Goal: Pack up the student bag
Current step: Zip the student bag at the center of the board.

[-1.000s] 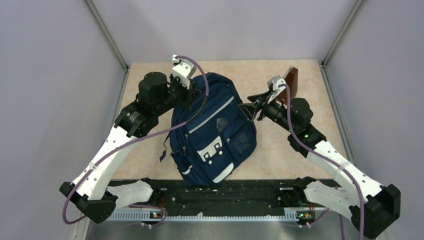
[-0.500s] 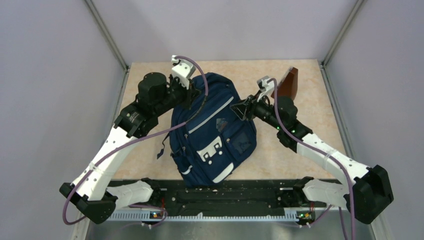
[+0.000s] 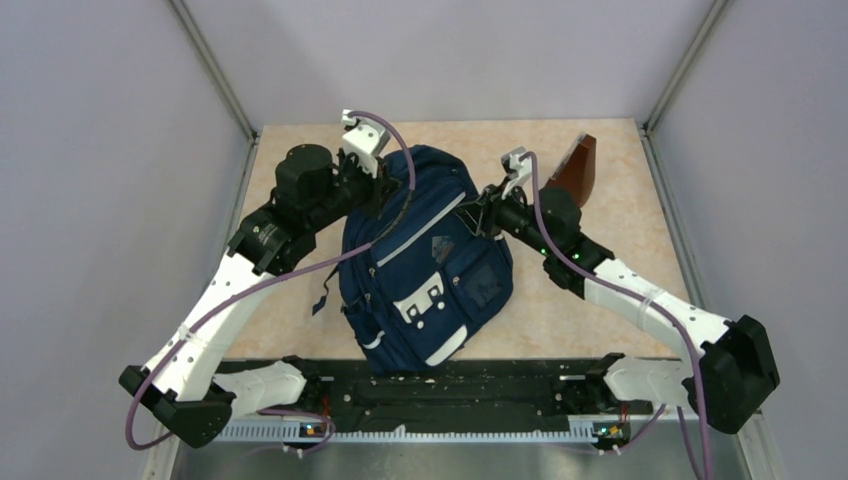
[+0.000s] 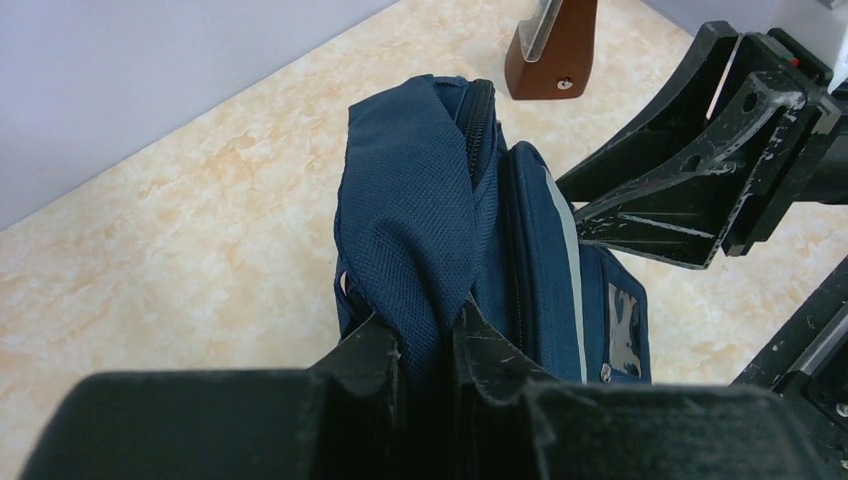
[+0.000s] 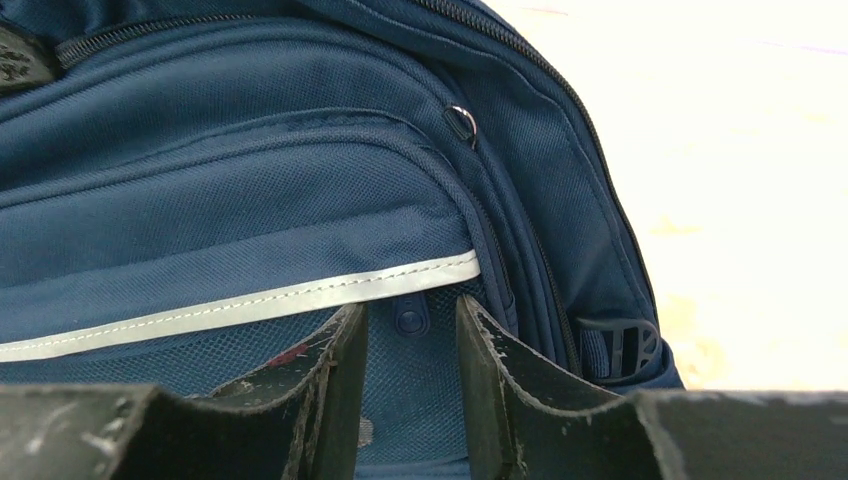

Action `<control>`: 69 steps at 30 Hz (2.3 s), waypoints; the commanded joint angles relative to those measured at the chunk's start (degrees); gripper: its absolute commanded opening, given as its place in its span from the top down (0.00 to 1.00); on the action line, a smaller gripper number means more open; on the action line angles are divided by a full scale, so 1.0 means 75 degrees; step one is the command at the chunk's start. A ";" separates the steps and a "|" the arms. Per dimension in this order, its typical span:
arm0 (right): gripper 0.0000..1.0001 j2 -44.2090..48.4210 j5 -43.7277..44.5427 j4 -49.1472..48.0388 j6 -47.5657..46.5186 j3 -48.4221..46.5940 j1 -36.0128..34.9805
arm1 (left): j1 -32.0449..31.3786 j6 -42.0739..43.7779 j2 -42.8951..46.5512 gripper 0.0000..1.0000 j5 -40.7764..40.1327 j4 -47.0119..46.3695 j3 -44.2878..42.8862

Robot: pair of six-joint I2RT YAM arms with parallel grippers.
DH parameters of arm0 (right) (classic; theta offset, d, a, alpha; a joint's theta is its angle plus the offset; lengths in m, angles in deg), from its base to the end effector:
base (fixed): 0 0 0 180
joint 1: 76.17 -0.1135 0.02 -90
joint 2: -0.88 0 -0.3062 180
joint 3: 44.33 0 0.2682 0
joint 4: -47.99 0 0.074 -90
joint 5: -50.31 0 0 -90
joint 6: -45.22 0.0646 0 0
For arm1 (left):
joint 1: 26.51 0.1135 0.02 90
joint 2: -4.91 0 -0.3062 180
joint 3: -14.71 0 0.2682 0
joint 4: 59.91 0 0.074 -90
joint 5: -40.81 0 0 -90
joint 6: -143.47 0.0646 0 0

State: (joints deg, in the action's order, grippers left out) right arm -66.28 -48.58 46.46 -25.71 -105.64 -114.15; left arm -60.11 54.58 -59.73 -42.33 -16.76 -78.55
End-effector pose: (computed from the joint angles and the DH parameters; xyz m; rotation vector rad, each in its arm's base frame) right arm 0.2346 0.1958 0.3580 -0.4042 1.6734 0.8776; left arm 0.2106 -0.1492 0.4840 0.6339 1.7406 -0.5071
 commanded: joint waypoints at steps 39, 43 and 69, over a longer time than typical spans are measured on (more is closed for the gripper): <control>1.00 -0.0350 -0.0017 0.0019 -0.1097 -0.0660 -0.1842 | 0.0060 -0.0617 0.0187 1.00 0.0207 -0.1052 -0.0026; 1.00 -0.0371 -0.0001 -0.0059 -0.1020 -0.0652 -0.2137 | 0.0071 -0.0643 0.0182 1.00 0.0191 -0.1075 -0.0016; 1.00 -0.1388 0.0322 -0.0713 -0.1598 -0.1413 -0.4564 | 0.0471 -0.1010 0.0170 1.00 0.0129 -0.1332 0.0157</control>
State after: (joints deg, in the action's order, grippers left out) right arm -75.07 -41.50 43.86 -35.85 -111.82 -143.78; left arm -56.96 48.79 -59.71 -42.51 -16.87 -76.73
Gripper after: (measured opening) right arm 0.039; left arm 0.169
